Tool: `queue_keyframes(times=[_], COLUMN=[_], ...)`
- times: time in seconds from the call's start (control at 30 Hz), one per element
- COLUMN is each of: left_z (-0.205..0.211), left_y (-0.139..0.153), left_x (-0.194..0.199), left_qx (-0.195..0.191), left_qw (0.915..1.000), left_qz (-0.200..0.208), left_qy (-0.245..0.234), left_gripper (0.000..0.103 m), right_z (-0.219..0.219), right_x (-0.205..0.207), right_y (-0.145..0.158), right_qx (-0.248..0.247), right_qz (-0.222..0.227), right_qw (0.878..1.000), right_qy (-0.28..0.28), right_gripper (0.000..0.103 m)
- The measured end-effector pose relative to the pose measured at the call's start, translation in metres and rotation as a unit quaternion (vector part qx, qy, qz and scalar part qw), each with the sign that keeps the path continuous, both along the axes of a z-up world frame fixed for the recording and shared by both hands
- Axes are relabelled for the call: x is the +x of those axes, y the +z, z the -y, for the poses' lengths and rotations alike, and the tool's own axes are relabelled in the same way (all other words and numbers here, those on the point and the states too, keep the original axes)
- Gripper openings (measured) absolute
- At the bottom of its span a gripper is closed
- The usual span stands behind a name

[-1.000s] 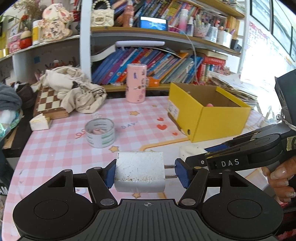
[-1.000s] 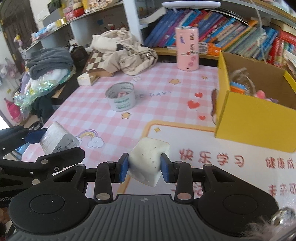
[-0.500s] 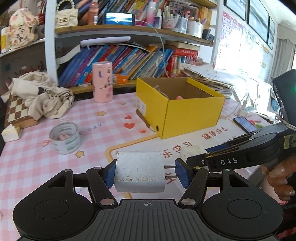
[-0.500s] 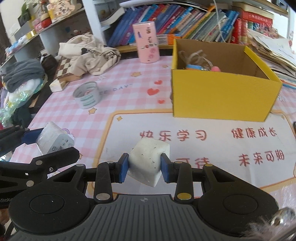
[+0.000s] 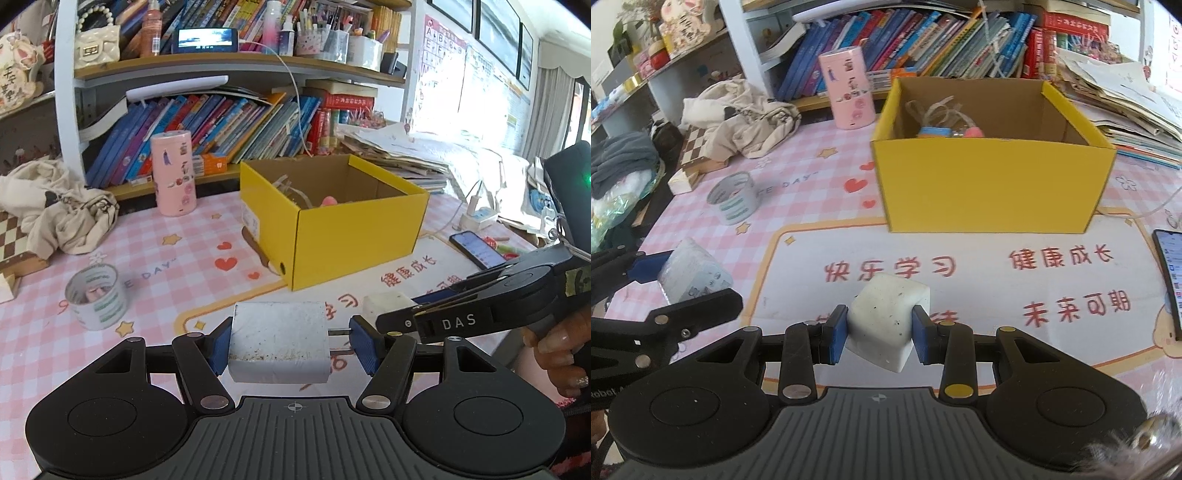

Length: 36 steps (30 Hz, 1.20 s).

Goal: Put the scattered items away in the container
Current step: 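Carry both held items over the open yellow box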

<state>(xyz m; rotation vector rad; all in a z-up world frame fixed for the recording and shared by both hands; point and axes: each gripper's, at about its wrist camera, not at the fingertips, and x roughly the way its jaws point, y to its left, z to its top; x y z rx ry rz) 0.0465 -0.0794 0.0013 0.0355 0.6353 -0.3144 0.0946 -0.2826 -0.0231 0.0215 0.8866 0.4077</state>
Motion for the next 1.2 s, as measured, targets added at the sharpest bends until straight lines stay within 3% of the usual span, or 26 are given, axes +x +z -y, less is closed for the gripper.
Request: queue_keyframes(times=[0.67, 1.2], left_z=[0.076, 0.122], left_y=[-0.001, 0.008], left_x=[0.054, 0.086], left_qx=[-0.003, 0.005], left_qw=[0.9993, 0.9996], left_qz=[-0.008, 0.004], left_qy=[-0.038, -0.029], left_gripper=[0.065, 0.065], right_z=[0.085, 0.121], right_x=[0.045, 0.083], right_y=[0.003, 0.016], right_qx=[0.005, 0.021], right_qz=[-0.017, 0.005], right_qw=[0.999, 1.000], right_qy=[-0.036, 0.006], right_gripper=[0.034, 0.034])
